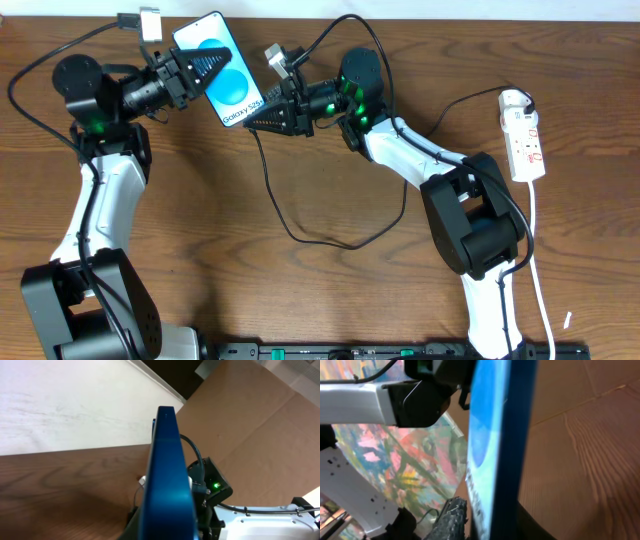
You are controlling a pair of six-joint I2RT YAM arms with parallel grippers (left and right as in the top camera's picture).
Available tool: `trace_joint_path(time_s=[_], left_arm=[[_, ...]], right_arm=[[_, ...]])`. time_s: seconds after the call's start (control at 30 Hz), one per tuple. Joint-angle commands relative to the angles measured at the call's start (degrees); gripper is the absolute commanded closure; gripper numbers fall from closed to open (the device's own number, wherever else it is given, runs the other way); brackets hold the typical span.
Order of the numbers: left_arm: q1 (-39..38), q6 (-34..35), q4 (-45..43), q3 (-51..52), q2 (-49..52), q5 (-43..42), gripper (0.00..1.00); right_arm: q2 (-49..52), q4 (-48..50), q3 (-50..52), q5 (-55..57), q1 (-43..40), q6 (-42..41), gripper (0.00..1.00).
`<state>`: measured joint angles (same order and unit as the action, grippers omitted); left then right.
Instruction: Plug charger to phone and switch on socket
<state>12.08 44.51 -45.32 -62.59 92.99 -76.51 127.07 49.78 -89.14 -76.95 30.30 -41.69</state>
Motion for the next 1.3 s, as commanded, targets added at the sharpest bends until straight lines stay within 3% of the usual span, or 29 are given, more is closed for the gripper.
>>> trace_joint_path(time_s=[0.0, 0.17, 0.27, 0.37, 0.7, 1.1, 1.27], left_arm=[[-0.2, -1.0, -0.7, -0.5, -0.5, -1.1, 0.92], [-0.1, -1.0, -0.7, -0.5, -0.5, -0.8, 0.93], [0.3, -1.0, -0.7, -0.5, -0.5, -0.8, 0.92], [1.1, -1.0, -0.7, -0.5, -0.5, -0.9, 0.93], [3.7, 1.5, -0.7, -0.5, -0.5, -0.8, 0.93], [5.7, 3.9, -0.5, -0.5, -0.5, 0.0, 0.93], [5.7, 4.2, 6.0, -0.5, -0.5, 3.6, 0.93]], right_arm=[[-0.9, 0.2, -1.1, 2.5, -0.3, 0.2, 0.69], [-0.9, 0.2, -1.0, 2.4, -0.3, 0.2, 0.39], [-0.9, 0.2, -1.0, 2.4, -0.3, 0.2, 0.16], [-0.9, 0.2, -1.1, 2.2, -0.3, 0.3, 0.01], [-0.9, -3.0, -1.0, 3.2, -2.4, 1.2, 0.01], [-0.9, -23.5, -1.0, 14.2, -6.8, 8.7, 0.01], [-0.9, -33.6, -1.0, 22.5, -7.1, 12.3, 0.01]])
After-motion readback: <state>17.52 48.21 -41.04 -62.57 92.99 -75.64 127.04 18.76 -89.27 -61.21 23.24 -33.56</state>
